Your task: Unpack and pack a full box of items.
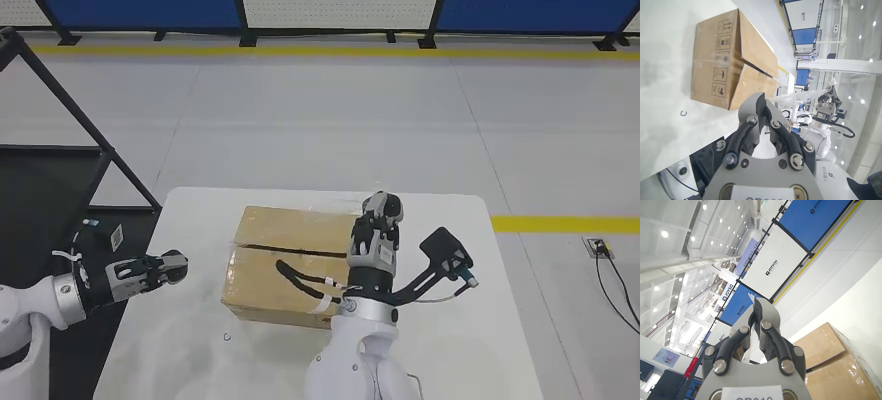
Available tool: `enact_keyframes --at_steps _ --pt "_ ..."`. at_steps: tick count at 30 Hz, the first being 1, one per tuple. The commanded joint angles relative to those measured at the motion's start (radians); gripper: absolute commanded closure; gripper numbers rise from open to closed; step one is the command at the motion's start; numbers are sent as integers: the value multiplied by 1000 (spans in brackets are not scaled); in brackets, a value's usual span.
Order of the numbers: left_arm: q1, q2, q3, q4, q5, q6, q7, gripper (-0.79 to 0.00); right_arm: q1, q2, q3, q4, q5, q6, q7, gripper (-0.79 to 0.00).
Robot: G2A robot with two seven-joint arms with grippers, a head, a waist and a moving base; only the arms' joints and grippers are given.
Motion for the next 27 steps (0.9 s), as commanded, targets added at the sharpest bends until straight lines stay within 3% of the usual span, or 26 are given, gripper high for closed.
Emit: enact_keyframes --at_steps 1,12,16,22,27 --pt "0 0 0 0 0 0 0 0 0 0 0 0 0 0 0 0" --pt "16 0 18 -10 -31 -8 40 0 -5 3 16 6 17 -10 12 0" --pt "3 10 30 -5 -24 -8 44 0 24 -1 30 51 33 43 32 0" --pt "-52 27 58 53 -2 3 29 0 64 -10 28 99 14 150 71 0" --pt "-126 43 98 152 32 24 -10 0 29 -3 21 92 6 118 81 0"
